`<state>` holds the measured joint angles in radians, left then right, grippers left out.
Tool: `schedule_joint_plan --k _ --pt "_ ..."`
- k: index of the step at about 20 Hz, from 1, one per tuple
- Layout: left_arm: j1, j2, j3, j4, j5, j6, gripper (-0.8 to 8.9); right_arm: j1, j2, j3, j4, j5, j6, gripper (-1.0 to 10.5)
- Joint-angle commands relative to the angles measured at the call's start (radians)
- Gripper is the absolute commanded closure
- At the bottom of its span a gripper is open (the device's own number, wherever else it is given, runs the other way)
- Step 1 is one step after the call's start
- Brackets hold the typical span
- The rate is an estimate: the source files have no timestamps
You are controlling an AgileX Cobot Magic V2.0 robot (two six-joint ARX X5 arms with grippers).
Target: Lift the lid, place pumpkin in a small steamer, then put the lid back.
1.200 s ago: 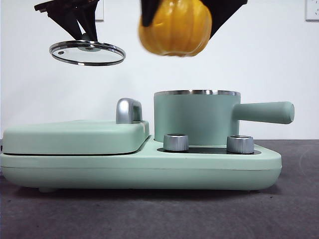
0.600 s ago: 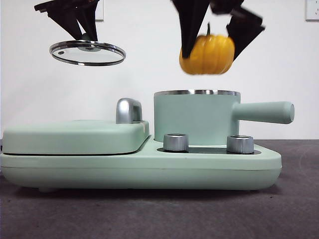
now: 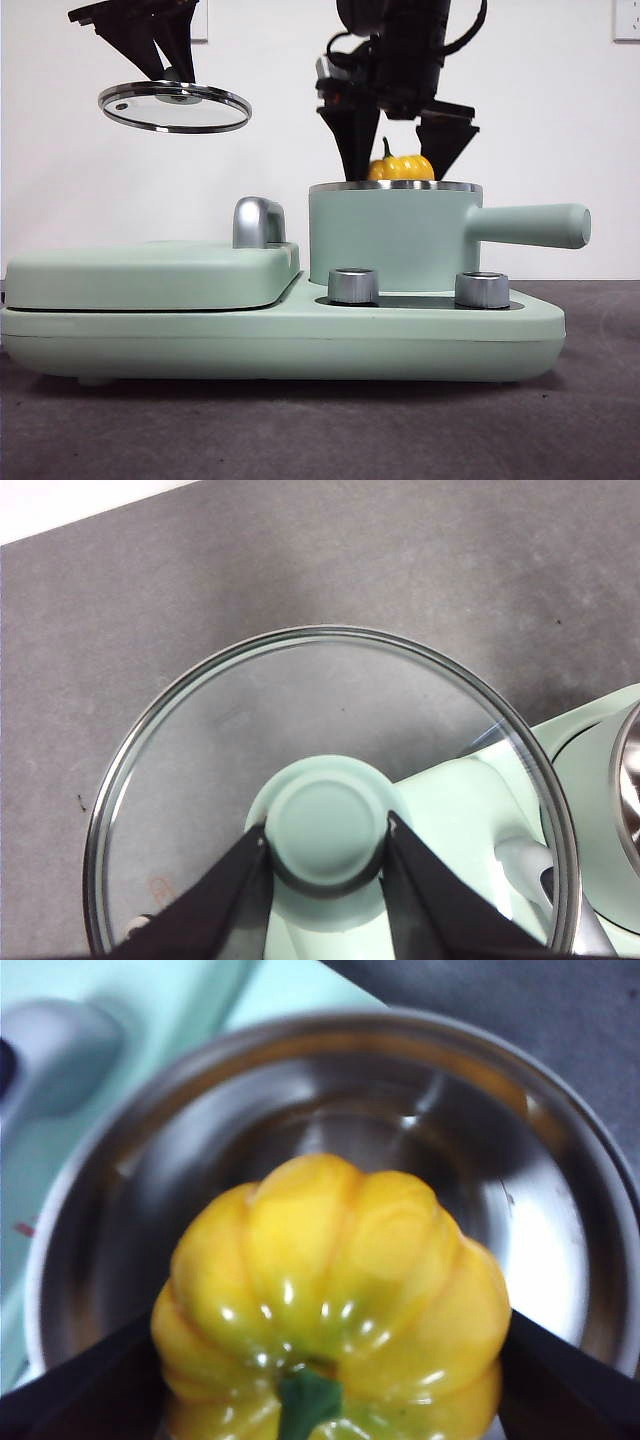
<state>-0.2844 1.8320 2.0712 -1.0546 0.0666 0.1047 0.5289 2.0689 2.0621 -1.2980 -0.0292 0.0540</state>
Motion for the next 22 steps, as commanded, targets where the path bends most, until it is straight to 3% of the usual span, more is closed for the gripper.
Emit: schedule_joint_plan --k 1,14,18,22 --pt "-0.004 -0.009 0.032 0.018 0.003 0.011 7.96 -0.002 0.037 0.03 0.002 0.003 -0.01 6.5" --pt "-0.004 -0.009 0.032 0.022 0.003 0.012 7.96 -0.035 0.111 0.03 -0.023 -0.05 -0.002 6.4" --pt "-0.004 -0.009 0.032 0.023 0.003 0.014 7.96 -0.035 0.112 0.03 -0.019 -0.05 -0.002 4.7" --pt "-0.004 -0.009 0.032 0.022 0.003 0.014 7.96 -0.034 0.111 0.046 -0.024 -0.05 0.003 4.5"
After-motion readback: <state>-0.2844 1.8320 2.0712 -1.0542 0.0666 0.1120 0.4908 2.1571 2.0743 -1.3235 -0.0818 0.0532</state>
